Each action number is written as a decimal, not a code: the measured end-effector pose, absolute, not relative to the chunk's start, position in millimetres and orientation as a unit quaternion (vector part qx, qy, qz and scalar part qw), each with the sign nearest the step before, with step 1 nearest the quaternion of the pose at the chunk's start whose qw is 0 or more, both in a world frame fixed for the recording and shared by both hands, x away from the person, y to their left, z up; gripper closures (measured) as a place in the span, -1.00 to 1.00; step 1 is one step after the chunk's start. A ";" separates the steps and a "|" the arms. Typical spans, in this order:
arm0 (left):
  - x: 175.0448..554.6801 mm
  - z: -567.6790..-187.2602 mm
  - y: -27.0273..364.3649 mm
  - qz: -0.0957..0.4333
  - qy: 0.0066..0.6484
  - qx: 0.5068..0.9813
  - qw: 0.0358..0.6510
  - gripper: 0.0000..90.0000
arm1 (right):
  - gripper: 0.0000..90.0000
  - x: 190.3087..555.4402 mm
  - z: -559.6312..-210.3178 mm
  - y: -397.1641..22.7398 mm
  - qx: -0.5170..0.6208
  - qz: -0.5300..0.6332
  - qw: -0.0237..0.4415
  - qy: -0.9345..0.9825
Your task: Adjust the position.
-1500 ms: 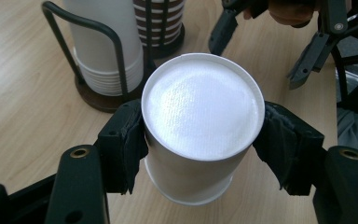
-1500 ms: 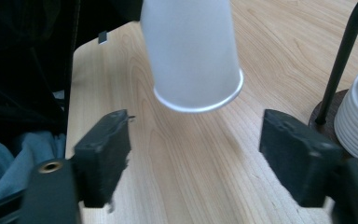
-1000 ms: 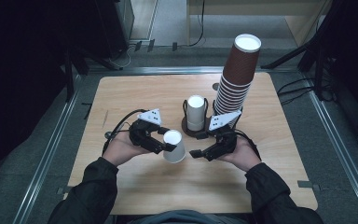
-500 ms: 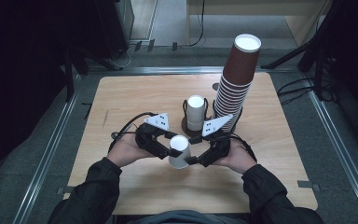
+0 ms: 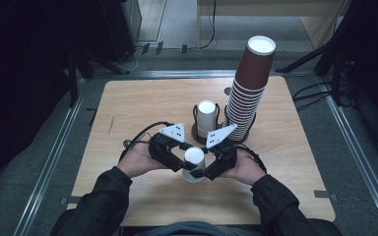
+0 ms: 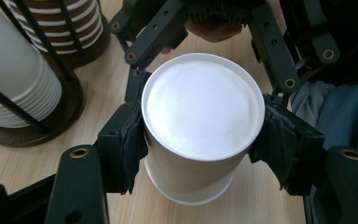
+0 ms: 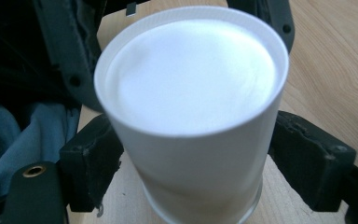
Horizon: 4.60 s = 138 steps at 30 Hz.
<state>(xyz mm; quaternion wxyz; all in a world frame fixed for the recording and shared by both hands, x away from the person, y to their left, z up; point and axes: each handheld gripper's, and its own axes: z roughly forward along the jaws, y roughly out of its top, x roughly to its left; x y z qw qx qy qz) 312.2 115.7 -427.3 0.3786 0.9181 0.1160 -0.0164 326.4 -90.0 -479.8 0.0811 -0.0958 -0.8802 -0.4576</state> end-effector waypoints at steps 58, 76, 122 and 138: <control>314.7 -466.0 130.5 -0.061 0.199 0.898 0.387 -0.79 | -0.34 326.4 -470.1 -104.2 -0.098 -0.577 0.067 -0.808; 312.9 -466.5 124.4 -0.058 0.190 0.894 0.402 -0.68 | -0.34 323.6 -471.2 -98.7 -0.101 -0.602 0.077 -0.788; 321.6 -450.0 158.2 -0.021 0.197 0.921 0.335 -0.43 | -0.57 325.5 -471.0 -101.7 -0.125 -0.493 0.046 -0.860; 327.8 -462.5 144.7 -0.014 0.184 0.955 0.234 -0.43 | -0.56 325.0 -478.6 -100.8 -0.126 -0.457 0.044 -0.880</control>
